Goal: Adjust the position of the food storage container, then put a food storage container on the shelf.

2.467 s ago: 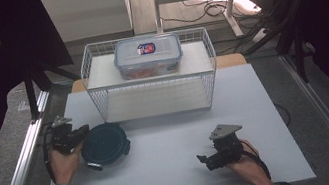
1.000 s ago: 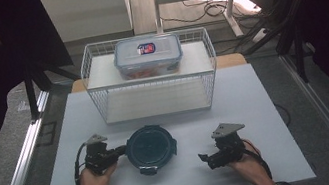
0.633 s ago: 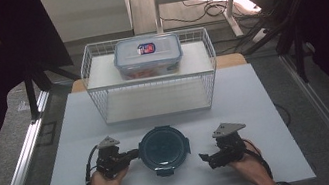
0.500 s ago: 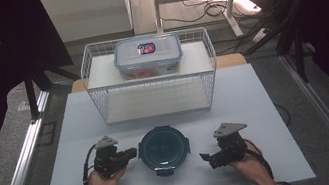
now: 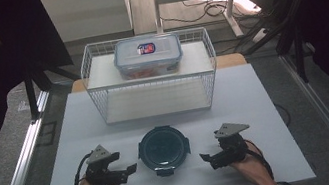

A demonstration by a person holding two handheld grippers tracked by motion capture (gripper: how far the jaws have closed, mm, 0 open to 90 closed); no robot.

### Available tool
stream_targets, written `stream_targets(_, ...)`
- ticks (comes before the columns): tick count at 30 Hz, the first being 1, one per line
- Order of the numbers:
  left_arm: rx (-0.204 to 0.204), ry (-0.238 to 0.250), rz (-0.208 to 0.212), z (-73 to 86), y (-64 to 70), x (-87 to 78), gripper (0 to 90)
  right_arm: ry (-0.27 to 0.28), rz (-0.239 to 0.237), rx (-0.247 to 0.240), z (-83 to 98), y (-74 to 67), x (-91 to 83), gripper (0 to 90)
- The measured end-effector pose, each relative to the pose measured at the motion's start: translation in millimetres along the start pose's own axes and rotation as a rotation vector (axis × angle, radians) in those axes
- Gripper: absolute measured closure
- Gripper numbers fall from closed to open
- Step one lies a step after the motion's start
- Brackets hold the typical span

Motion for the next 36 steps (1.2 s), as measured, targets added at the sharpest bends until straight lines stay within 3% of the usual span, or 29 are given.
stream_targets(4, 0.017, -0.010, 0.016, 7.7, 0.3, -1.0, 14.3, -0.010, -0.002, -0.012, 0.6, -1.8, 2.0, 2.7)
stream_targets(9, 0.061, -0.014, -0.037, 10.3, -1.9, 2.6, 9.0, -0.023, -0.004, -0.025, 1.1, -4.3, 4.8, 2.7)
stream_targets(14, 0.073, 0.004, -0.055, 9.4, -3.7, 4.0, 4.9, -0.017, 0.005, -0.026, 0.6, -3.1, 3.6, 2.6)
stream_targets(23, 0.032, 0.023, -0.006, 5.9, -6.1, 0.0, 4.9, 0.003, 0.002, -0.009, -4.2, -1.6, 0.1, 1.4)
stream_targets(33, 0.028, 0.039, 0.060, -11.7, -1.8, -1.2, 4.2, 0.004, -0.007, 0.021, -17.5, -4.7, -5.0, 0.0)
stream_targets(36, 0.039, 0.036, 0.093, -19.7, 1.7, -0.3, 4.2, 0.004, -0.035, 0.039, -24.3, -7.6, -6.9, 0.0)
Point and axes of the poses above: each handheld gripper's, and its own axes: x roughly forward along the jaws, z roughly out of its underside, y roughly to its right, the point moved 6 cm from there along x, roughly forward along the jaws, and after that the axes turned 15 degrees about -y, right-handed, at the moved point
